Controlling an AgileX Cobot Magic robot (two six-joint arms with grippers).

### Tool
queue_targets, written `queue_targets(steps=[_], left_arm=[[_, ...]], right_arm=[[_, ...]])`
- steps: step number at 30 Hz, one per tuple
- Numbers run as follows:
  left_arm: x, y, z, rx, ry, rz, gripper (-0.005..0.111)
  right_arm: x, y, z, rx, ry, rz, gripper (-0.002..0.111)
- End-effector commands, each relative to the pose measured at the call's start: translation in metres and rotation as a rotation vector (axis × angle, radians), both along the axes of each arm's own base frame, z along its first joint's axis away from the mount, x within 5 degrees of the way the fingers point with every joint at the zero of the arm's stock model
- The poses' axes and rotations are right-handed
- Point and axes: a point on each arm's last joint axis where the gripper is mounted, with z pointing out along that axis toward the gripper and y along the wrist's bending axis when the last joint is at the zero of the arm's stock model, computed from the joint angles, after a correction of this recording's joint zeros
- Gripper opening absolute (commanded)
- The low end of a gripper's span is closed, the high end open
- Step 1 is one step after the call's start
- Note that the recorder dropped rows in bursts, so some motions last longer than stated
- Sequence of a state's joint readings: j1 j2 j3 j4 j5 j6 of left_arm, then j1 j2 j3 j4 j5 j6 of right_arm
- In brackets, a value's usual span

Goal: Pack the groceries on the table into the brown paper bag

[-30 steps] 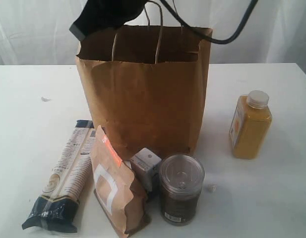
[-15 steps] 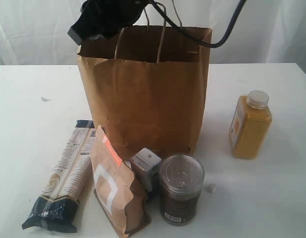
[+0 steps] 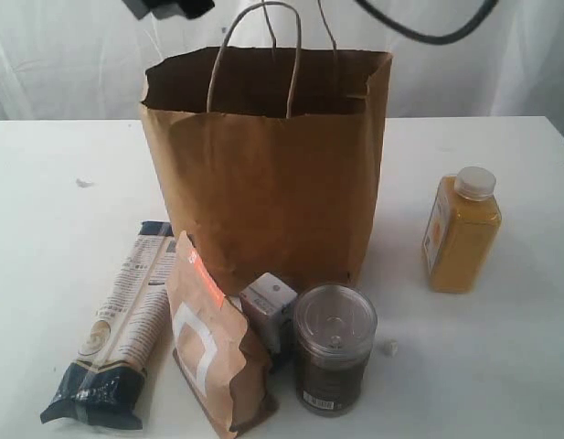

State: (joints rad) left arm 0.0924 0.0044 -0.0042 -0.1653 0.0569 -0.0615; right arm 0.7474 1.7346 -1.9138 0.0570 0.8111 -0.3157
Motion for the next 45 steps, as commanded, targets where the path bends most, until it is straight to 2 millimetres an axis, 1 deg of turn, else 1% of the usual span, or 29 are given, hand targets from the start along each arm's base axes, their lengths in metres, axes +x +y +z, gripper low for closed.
queue_targets(steps=[1, 4, 10, 16, 19, 21, 29, 30, 31, 33, 36, 37, 38, 39, 42, 45], left_arm=[[0.0, 0.0, -0.001, -0.006, -0.004, -0.007, 0.0], [0.0, 0.0, -0.001, -0.006, -0.004, -0.007, 0.0], [0.0, 0.0, -0.001, -0.006, -0.004, -0.007, 0.0], [0.0, 0.0, -0.001, -0.006, -0.004, -0.007, 0.0], [0.0, 0.0, -0.001, -0.004, -0.003, -0.006, 0.0], [0.0, 0.0, -0.001, -0.004, -0.003, -0.006, 0.0], [0.0, 0.0, -0.001, -0.004, -0.003, -0.006, 0.0], [0.0, 0.0, -0.001, -0.004, -0.003, -0.006, 0.0], [0.0, 0.0, -0.001, -0.004, -0.003, -0.006, 0.0], [0.0, 0.0, -0.001, -0.004, -0.003, -0.006, 0.0], [0.0, 0.0, -0.001, -0.004, -0.003, -0.006, 0.0], [0.0, 0.0, -0.001, -0.004, -0.003, -0.006, 0.0], [0.0, 0.0, -0.001, -0.004, -0.003, -0.006, 0.0], [0.0, 0.0, -0.001, -0.004, -0.003, -0.006, 0.0], [0.0, 0.0, -0.001, -0.004, -0.003, -0.006, 0.0], [0.0, 0.0, -0.001, -0.004, -0.003, -0.006, 0.0]], right_arm=[[-0.022, -0.021, 0.035, 0.053, -0.061, -0.005, 0.053], [-0.036, -0.034, 0.047, 0.045, -0.049, -0.004, 0.053], [-0.066, -0.065, 0.057, -0.031, 0.001, -0.022, 0.053], [-0.108, -0.104, 0.074, 0.014, -0.031, -0.036, 0.053], [-0.126, -0.122, 0.073, 0.026, -0.032, -0.046, 0.053], [-0.138, -0.133, 0.068, 0.026, -0.029, -0.047, 0.053], [-0.181, -0.173, 0.034, 0.036, 0.009, -0.061, 0.053], [-0.184, -0.175, 0.028, 0.032, 0.013, -0.061, 0.053], [-0.193, -0.183, 0.02, 0.038, 0.007, -0.061, 0.053], [-0.204, -0.193, 0.007, 0.056, 0.011, -0.071, 0.053], [-0.209, -0.198, -0.016, 0.026, 0.044, -0.073, 0.053], [-0.21, -0.199, -0.029, -0.003, 0.073, -0.074, 0.053], [-0.209, -0.198, -0.035, -0.02, 0.093, -0.076, 0.053], [-0.209, -0.197, -0.047, -0.05, 0.135, -0.075, 0.053], [-0.208, -0.193, -0.075, -0.085, 0.218, -0.064, 0.053], [-0.205, -0.19, -0.102, -0.122, 0.253, -0.067, 0.053]])
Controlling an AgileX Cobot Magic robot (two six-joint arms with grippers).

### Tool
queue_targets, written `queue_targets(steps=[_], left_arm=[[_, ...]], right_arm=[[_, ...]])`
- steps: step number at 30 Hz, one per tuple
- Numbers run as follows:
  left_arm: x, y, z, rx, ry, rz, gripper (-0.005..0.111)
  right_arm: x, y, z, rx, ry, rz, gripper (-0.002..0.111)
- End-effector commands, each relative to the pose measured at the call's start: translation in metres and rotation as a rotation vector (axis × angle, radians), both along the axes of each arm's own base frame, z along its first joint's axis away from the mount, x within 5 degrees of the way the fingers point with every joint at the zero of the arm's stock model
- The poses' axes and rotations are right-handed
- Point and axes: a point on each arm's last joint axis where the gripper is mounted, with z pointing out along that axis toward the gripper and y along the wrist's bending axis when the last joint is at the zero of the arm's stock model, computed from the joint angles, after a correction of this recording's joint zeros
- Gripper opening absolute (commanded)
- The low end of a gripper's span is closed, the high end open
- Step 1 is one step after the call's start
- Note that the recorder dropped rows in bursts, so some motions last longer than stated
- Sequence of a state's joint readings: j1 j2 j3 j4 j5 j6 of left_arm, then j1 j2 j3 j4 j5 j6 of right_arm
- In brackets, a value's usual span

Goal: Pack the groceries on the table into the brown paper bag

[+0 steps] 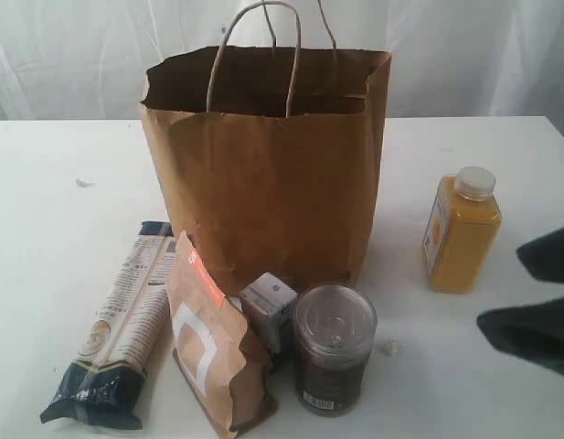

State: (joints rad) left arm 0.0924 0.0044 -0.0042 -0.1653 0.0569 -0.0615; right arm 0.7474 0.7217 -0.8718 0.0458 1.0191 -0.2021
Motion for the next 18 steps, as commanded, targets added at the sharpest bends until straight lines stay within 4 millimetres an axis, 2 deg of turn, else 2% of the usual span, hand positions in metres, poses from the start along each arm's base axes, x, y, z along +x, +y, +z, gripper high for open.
queue_targets(steps=[1, 9, 18], left_arm=[[0.0, 0.0, -0.001, -0.004, -0.003, -0.006, 0.0], [0.0, 0.0, -0.001, -0.004, -0.003, -0.006, 0.0], [0.0, 0.0, -0.001, -0.004, -0.003, -0.006, 0.0]], right_arm=[[0.002, 0.002, -0.028, -0.022, 0.034, -0.005, 0.053], [0.01, 0.005, -0.047, -0.02, -0.048, -0.009, 0.053], [0.02, 0.013, -0.072, -0.044, -0.001, -0.031, 0.053]])
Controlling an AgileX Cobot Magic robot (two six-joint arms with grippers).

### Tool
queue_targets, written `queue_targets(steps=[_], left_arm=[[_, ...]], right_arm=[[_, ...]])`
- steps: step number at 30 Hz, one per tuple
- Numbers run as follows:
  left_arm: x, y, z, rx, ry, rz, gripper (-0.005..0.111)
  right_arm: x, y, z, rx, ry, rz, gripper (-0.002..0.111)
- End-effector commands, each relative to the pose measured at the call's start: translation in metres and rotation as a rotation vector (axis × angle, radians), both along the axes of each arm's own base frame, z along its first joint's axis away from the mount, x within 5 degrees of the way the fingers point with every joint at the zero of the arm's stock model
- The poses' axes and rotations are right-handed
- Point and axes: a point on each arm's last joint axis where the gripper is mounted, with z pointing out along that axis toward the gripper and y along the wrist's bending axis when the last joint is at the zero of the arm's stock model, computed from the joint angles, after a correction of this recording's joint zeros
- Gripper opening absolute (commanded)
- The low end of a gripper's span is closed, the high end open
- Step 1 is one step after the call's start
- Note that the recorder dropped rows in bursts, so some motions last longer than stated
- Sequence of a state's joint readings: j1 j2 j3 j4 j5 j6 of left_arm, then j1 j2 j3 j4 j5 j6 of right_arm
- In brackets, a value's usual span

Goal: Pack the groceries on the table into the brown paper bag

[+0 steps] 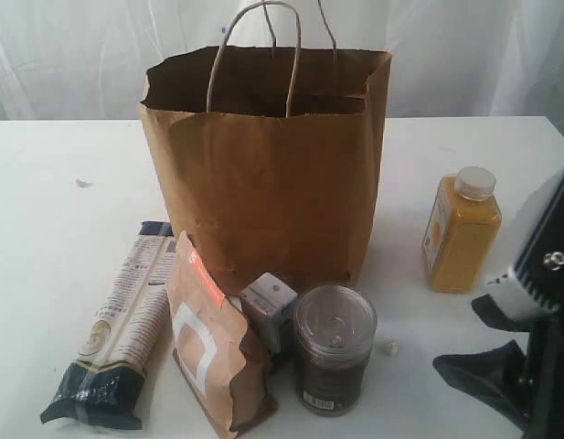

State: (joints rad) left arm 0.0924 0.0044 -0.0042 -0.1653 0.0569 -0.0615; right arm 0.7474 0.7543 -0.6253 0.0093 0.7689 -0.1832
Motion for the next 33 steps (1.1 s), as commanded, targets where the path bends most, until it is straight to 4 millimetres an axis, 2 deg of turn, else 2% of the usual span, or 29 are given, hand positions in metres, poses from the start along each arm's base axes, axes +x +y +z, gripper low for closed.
queue_targets(steps=[1, 5, 17, 21, 23, 27, 33], left_arm=[[0.0, 0.0, -0.001, -0.004, -0.003, -0.006, 0.0], [0.0, 0.0, -0.001, -0.004, -0.003, -0.006, 0.0], [0.0, 0.0, -0.001, -0.004, -0.003, -0.006, 0.0], [0.0, 0.0, -0.001, -0.004, -0.003, -0.006, 0.0], [0.0, 0.0, -0.001, -0.004, -0.003, -0.006, 0.0], [0.0, 0.0, -0.001, -0.004, -0.003, -0.006, 0.0], [0.0, 0.0, -0.001, -0.004, -0.003, -0.006, 0.0]], right_arm=[[0.006, 0.003, -0.008, -0.011, -0.024, -0.004, 0.053], [0.016, 0.005, -0.01, -0.032, -0.096, -0.014, 0.053], [0.049, 0.018, -0.04, -0.116, 0.011, -0.218, 0.052], [0.064, 0.014, -0.048, -0.083, 0.033, -0.288, 0.048], [0.078, 0.009, -0.055, -0.056, 0.06, -0.326, 0.046], [0.089, 0.014, -0.079, -0.056, 0.202, -0.212, 0.046], [0.1, 0.019, -0.104, -0.107, 0.262, -0.185, 0.046]])
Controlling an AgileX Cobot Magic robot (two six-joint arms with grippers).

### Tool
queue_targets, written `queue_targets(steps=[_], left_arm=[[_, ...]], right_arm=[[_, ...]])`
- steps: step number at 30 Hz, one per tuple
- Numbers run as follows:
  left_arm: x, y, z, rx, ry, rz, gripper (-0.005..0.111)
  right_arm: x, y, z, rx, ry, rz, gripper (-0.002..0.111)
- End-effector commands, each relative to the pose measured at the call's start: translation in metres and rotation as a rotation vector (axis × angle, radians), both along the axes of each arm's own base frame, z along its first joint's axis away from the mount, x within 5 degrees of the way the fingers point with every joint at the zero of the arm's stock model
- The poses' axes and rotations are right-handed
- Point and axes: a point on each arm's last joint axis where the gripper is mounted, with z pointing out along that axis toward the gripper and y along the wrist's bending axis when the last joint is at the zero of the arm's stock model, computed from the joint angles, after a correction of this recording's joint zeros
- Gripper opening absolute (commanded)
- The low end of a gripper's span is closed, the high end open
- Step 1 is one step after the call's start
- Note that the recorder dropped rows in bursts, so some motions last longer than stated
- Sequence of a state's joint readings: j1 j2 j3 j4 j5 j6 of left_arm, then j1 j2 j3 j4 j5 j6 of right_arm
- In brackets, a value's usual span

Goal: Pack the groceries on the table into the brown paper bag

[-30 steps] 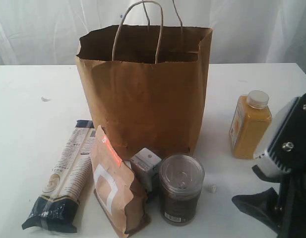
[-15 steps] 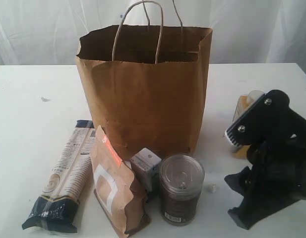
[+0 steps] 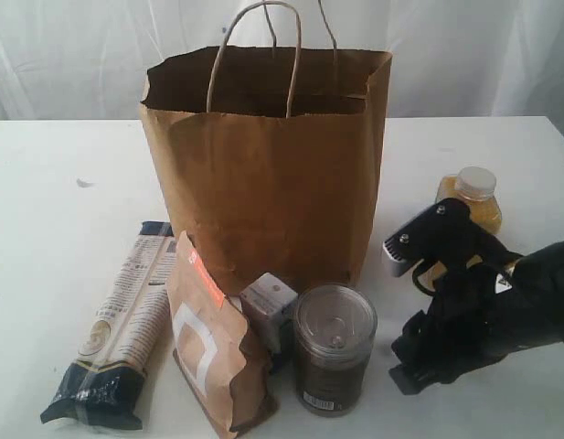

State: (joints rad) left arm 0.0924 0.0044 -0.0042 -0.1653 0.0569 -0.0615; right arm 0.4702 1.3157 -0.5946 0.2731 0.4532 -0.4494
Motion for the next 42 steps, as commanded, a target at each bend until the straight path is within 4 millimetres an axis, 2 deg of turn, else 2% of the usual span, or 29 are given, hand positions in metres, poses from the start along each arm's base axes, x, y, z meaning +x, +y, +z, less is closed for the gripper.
queue_targets(steps=[1, 13, 22, 38, 42], left_arm=[[0.0, 0.0, -0.001, -0.004, -0.003, -0.006, 0.0], [0.0, 0.0, -0.001, -0.004, -0.003, -0.006, 0.0], [0.0, 0.0, -0.001, -0.004, -0.003, -0.006, 0.0], [0.0, 0.0, -0.001, -0.004, -0.003, -0.006, 0.0], [0.0, 0.0, -0.001, -0.004, -0.003, -0.006, 0.0]], right_arm=[[0.005, 0.001, -0.013, -0.024, 0.016, 0.004, 0.046], [0.033, 0.011, -0.048, -0.068, 0.048, -0.013, 0.046], [0.044, 0.017, -0.06, -0.085, 0.087, -0.014, 0.046], [0.049, 0.019, -0.06, -0.066, 0.055, -0.043, 0.046], [0.05, 0.019, -0.06, -0.066, 0.058, -0.042, 0.037]])
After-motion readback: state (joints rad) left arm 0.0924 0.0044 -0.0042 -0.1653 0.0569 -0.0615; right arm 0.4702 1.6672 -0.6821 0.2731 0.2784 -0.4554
